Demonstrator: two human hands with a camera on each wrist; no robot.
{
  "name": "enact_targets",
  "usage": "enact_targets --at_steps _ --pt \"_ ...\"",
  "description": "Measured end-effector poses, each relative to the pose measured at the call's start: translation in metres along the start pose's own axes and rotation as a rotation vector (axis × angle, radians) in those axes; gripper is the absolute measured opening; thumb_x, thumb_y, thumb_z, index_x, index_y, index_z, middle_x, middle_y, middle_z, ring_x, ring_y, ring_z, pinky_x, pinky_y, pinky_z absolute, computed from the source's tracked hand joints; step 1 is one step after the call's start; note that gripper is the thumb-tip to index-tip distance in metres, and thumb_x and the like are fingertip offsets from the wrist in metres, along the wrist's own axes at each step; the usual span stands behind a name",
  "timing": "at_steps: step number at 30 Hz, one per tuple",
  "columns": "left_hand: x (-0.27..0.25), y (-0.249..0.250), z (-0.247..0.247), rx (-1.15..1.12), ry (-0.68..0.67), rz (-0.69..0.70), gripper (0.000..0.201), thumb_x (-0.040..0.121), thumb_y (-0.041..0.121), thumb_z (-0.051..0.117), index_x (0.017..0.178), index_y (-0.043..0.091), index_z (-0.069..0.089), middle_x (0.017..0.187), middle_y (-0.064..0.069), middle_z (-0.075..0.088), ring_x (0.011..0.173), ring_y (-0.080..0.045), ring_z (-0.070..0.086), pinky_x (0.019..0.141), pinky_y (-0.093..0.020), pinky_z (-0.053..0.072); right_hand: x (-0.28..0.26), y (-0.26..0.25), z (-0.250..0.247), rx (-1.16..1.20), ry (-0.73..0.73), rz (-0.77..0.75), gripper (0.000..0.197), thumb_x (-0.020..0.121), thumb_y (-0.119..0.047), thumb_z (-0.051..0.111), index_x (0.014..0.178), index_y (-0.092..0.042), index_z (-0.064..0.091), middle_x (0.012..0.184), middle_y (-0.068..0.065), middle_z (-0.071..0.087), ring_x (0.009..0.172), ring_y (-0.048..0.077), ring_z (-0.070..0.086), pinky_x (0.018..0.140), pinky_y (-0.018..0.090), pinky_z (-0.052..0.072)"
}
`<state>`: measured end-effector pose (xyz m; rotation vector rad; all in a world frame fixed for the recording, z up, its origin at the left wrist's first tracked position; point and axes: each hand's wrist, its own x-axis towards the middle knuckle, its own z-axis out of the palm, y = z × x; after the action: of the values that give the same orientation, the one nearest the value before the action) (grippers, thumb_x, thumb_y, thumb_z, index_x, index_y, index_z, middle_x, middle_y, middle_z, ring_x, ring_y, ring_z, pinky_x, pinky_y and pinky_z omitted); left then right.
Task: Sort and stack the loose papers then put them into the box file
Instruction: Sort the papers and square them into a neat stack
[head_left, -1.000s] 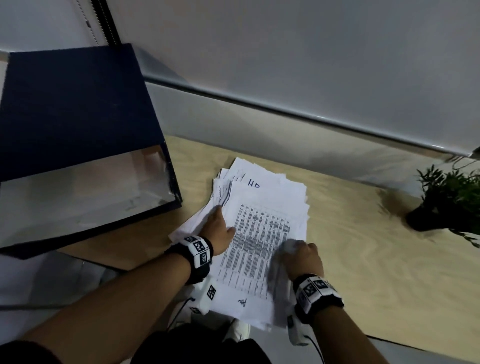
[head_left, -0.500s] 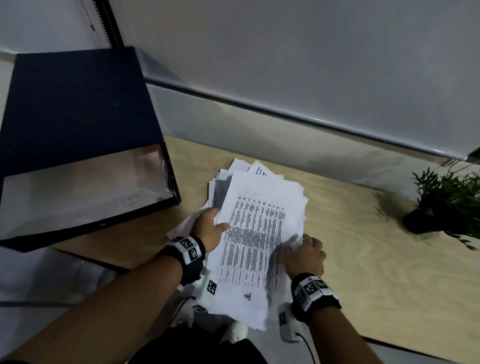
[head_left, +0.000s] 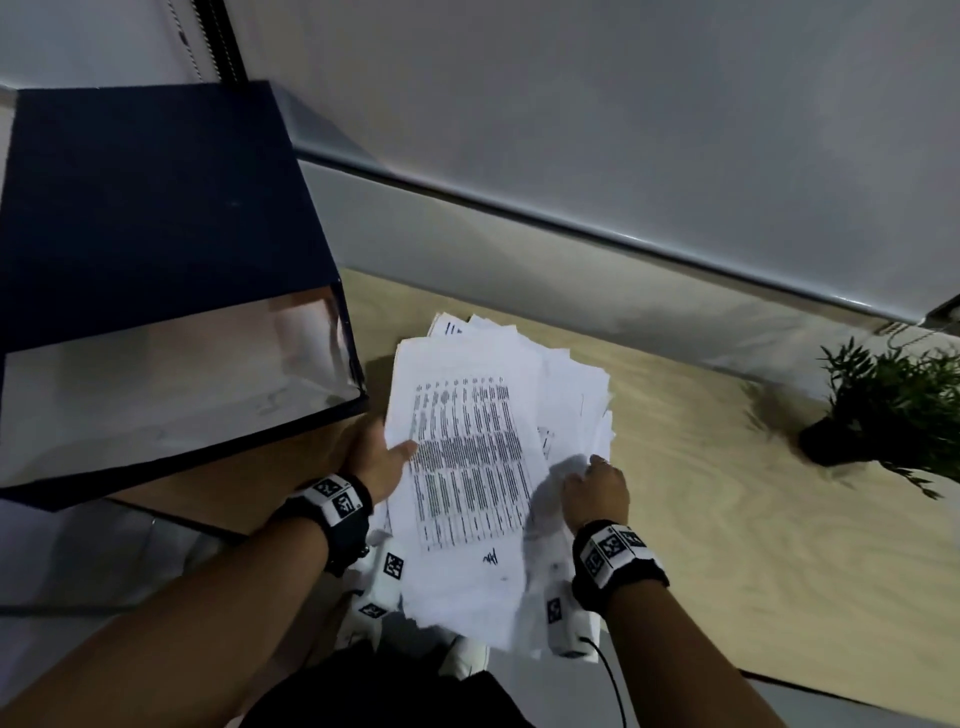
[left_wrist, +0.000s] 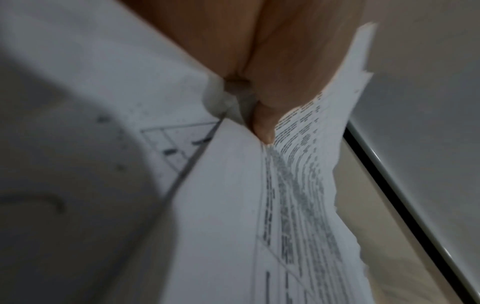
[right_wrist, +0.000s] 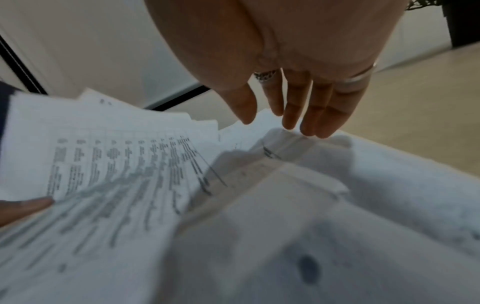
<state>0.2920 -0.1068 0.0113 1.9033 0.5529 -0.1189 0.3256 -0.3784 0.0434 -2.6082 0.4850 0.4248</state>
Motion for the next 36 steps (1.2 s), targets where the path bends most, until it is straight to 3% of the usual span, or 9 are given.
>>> enact_targets --at_steps 3,9,13,15,18,22,28,32,36 --pt "0.006 -0.011 -0.011 -0.029 0.022 0.007 0.046 0.090 0.011 0.065 0.133 0.010 0.050 0.136 -0.004 0.058 0.126 -0.023 0.054 0.109 -0.046 0.041 -0.003 -0.009 0.012 -0.080 -0.046 0.046 0.051 0.088 -0.029 0.051 0.133 -0.007 0.044 0.133 0.017 0.046 0.123 0.037 0.045 0.099 0.044 0.041" --pt "0.019 -0.032 -0.015 0.052 0.018 -0.020 0.054 0.087 0.025 0.065 0.137 0.019 0.045 0.141 -0.001 0.053 0.130 -0.022 0.050 0.111 -0.047 0.038 -0.006 -0.023 0.032 -0.131 0.027 0.176 0.081 0.077 -0.050 0.064 0.142 -0.012 0.034 0.135 0.011 0.040 0.125 0.033 0.037 0.095 0.052 0.040" --pt "0.042 -0.074 -0.009 0.084 0.021 -0.026 0.070 0.078 0.043 0.063 0.141 0.028 0.037 0.148 0.002 0.045 0.137 -0.019 0.042 0.113 -0.049 0.034 0.009 -0.021 0.034 -0.034 -0.037 0.100 0.065 0.079 -0.043 0.068 0.128 -0.008 0.043 0.127 0.014 0.054 0.121 0.034 0.050 0.097 0.050 0.044" --pt "0.039 -0.075 -0.009 0.106 0.034 -0.009 0.068 0.079 0.042 0.064 0.141 0.028 0.037 0.149 0.002 0.044 0.139 -0.020 0.040 0.114 -0.049 0.032 0.010 -0.021 0.034 0.041 -0.019 0.057 0.058 0.079 -0.037 0.070 0.123 -0.006 0.046 0.122 0.019 0.058 0.115 0.037 0.055 0.093 0.046 0.049" --pt "0.016 -0.042 -0.021 0.129 0.058 0.018 0.062 0.085 0.033 0.065 0.141 0.023 0.038 0.149 -0.002 0.043 0.139 -0.023 0.039 0.116 -0.048 0.030 0.003 -0.026 0.036 -0.030 0.041 0.054 0.075 0.076 -0.045 0.072 0.135 -0.010 0.039 0.135 0.015 0.042 0.125 0.037 0.040 0.095 0.048 0.044" --pt "-0.005 -0.015 -0.029 0.218 0.146 0.036 0.066 0.090 0.019 0.066 0.146 0.007 0.032 0.154 -0.011 0.030 0.144 -0.026 0.025 0.121 -0.036 0.012 0.003 -0.028 0.039 -0.075 0.017 0.059 0.085 0.074 -0.046 0.073 0.139 -0.010 0.033 0.135 0.015 0.037 0.124 0.038 0.040 0.096 0.050 0.044" --pt "-0.011 -0.005 -0.027 0.172 0.146 0.033 0.061 0.090 0.016 0.066 0.143 0.006 0.036 0.151 -0.013 0.037 0.141 -0.027 0.032 0.119 -0.035 0.019 0.013 -0.035 0.035 0.101 -0.068 0.092 0.052 0.069 -0.032 0.068 0.111 -0.004 0.057 0.106 0.021 0.066 0.095 0.038 0.066 0.082 0.037 0.056" --pt "-0.013 -0.002 -0.027 0.173 0.152 0.031 0.061 0.091 0.014 0.065 0.143 0.006 0.035 0.151 -0.013 0.035 0.141 -0.027 0.031 0.119 -0.038 0.019 0.013 -0.037 0.035 0.124 -0.115 0.071 0.041 0.082 -0.033 0.065 0.109 -0.002 0.061 0.104 0.020 0.068 0.092 0.036 0.066 0.073 0.030 0.051" --pt "-0.012 -0.001 -0.028 0.205 0.151 0.032 0.063 0.091 0.015 0.065 0.144 0.005 0.034 0.153 -0.013 0.032 0.143 -0.027 0.028 0.120 -0.038 0.017 0.008 -0.029 0.007 0.179 -0.094 0.092 0.037 0.071 -0.030 0.074 0.098 -0.006 0.065 0.090 0.015 0.068 0.076 0.029 0.062 0.067 0.026 0.049"
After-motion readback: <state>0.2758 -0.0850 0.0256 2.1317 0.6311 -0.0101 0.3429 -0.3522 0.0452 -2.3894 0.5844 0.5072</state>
